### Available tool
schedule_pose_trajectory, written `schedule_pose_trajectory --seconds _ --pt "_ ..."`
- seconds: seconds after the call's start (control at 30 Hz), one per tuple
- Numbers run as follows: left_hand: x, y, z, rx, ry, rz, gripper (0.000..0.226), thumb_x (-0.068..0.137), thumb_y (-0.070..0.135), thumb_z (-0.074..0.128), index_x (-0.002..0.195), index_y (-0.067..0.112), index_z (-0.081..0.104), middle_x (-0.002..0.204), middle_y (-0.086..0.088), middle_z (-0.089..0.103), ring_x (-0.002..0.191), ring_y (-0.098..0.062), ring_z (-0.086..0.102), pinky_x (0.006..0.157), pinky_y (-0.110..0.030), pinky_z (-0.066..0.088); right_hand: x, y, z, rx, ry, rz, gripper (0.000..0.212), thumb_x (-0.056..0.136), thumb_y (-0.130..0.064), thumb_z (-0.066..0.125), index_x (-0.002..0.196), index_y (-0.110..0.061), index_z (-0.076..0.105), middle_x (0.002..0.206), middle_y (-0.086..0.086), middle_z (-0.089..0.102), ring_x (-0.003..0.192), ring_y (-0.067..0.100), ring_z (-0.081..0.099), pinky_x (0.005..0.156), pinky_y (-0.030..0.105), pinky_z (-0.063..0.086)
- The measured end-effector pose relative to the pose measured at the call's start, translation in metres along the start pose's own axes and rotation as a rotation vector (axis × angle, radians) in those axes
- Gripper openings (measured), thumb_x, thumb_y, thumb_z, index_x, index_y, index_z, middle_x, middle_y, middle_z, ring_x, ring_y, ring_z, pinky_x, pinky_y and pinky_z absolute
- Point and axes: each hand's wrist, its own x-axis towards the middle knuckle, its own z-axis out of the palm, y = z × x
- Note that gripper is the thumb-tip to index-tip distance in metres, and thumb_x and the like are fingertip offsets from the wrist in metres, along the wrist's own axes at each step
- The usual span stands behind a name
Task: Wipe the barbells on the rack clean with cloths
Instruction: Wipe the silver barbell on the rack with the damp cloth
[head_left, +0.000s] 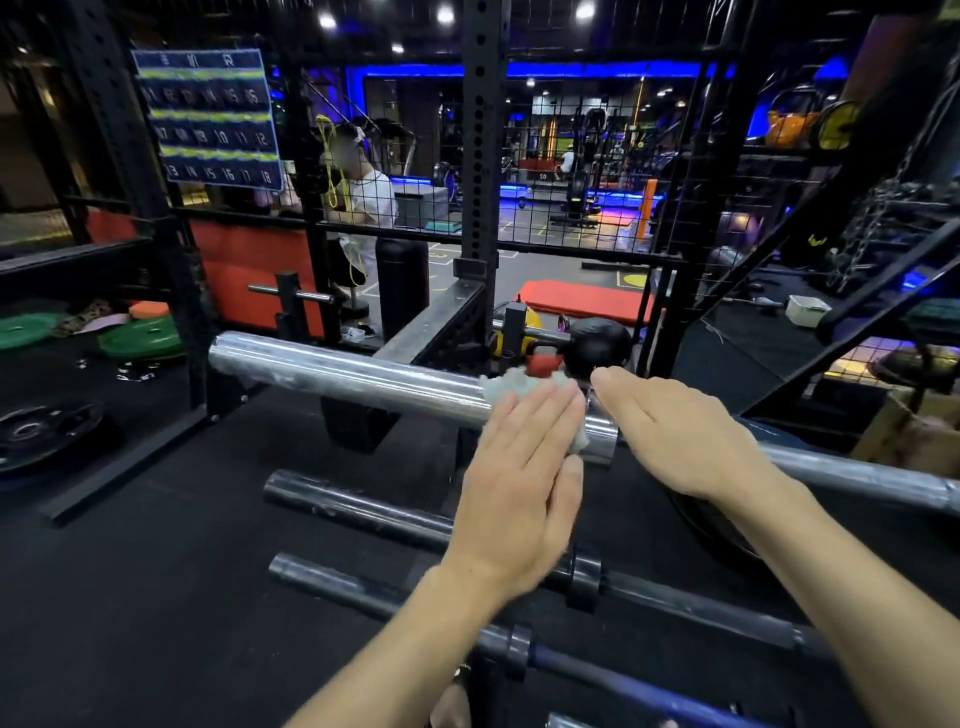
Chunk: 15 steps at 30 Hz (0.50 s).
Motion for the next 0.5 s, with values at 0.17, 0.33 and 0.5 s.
schedule_pose_trajectory --seconds 0.17,0.33,0.5 --pt "-0.004 -0.073 -0.038 0.198 0.031 -0.056 0.045 0.104 0.021 0.039 0.144 0.008 0.056 0.151 -0.006 0.053 0.145 -0.02 0.043 0.121 -0.052 0.029 -0.003 -0.002 -0.007 0.013 -0.089 0.06 0.068 0.102 -0.063 0.01 0.137 -0.021 0.049 0.139 0.003 0.061 0.128 0.034 0.051 0.1 0.044 0.035" --pt "0.01 -0.065 -0.035 0.19 0.186 -0.387 0.038 0.107 0.02 0.035 0.127 0.006 0.064 0.129 -0.006 0.063 0.126 -0.031 0.053 0.118 -0.056 0.03 0.002 -0.01 -0.011 0.086 -0.13 0.138 0.061 0.107 -0.055 0.009 0.138 -0.025 0.052 0.142 0.007 0.056 0.125 0.036 0.049 0.094 0.042 0.031" --pt "-0.005 -0.013 -0.004 0.134 -0.047 0.095 0.048 0.104 0.02 0.043 0.151 0.009 0.047 0.159 -0.003 0.043 0.151 -0.017 0.032 0.126 -0.046 0.019 0.013 -0.01 -0.013 0.21 -0.175 0.186 0.064 0.109 -0.048 0.014 0.105 0.0 0.056 0.102 0.014 0.064 0.097 0.031 0.057 0.089 0.042 0.043"
